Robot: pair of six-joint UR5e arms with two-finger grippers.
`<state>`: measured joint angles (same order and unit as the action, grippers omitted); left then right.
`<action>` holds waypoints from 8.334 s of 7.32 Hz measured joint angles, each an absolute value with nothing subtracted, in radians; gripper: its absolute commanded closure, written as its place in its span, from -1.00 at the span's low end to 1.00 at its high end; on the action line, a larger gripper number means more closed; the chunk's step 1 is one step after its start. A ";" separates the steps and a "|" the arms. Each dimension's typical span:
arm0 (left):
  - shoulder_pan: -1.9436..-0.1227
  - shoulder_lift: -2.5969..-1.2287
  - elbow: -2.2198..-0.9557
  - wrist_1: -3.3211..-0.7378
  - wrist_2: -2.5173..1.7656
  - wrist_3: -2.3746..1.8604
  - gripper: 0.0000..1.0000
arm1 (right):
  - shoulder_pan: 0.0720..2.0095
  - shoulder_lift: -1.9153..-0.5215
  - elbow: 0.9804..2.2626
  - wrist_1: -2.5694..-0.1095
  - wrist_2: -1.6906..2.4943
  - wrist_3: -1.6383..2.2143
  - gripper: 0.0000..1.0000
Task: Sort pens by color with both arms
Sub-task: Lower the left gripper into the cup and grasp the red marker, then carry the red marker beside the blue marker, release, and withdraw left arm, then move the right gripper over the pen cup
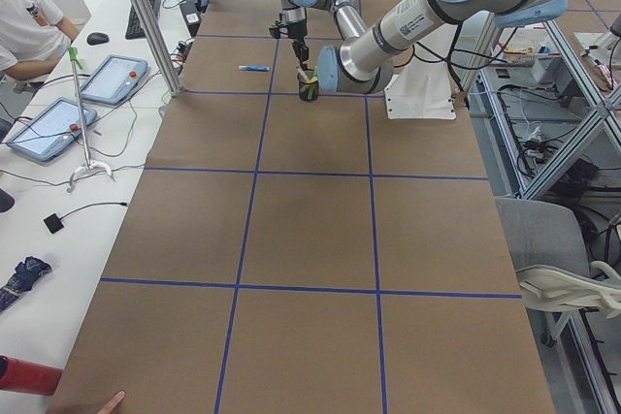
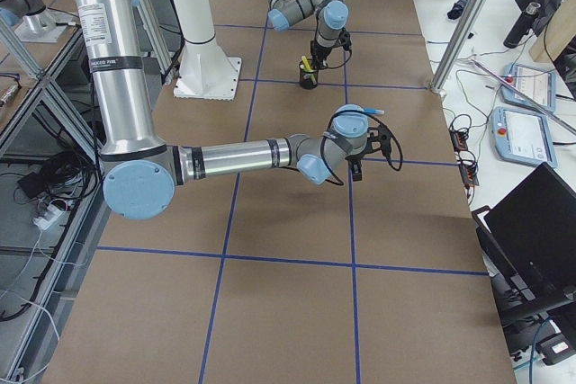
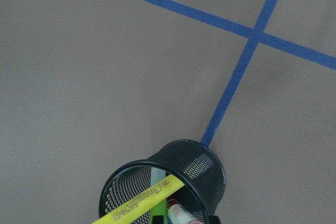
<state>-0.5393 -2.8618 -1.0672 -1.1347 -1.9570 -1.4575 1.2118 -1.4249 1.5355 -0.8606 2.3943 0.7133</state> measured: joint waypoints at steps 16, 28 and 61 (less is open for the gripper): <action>-0.551 -2.801 -1.131 -1.196 -1.912 -1.416 0.50 | 1.210 -1.425 1.528 -0.861 2.384 0.713 -1.00; -0.632 -2.769 -1.503 -1.106 -1.754 -1.419 1.00 | 1.210 -1.421 1.532 -0.852 2.382 0.715 -1.00; -1.040 -1.997 -1.680 -1.817 -2.130 -0.741 -0.90 | 0.669 -1.062 1.689 -0.976 2.111 1.281 -0.93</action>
<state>-1.0403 -1.9972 -1.6804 -1.8174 -2.1299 -0.7411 0.6689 -1.0619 1.6892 -0.9764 2.1105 1.2813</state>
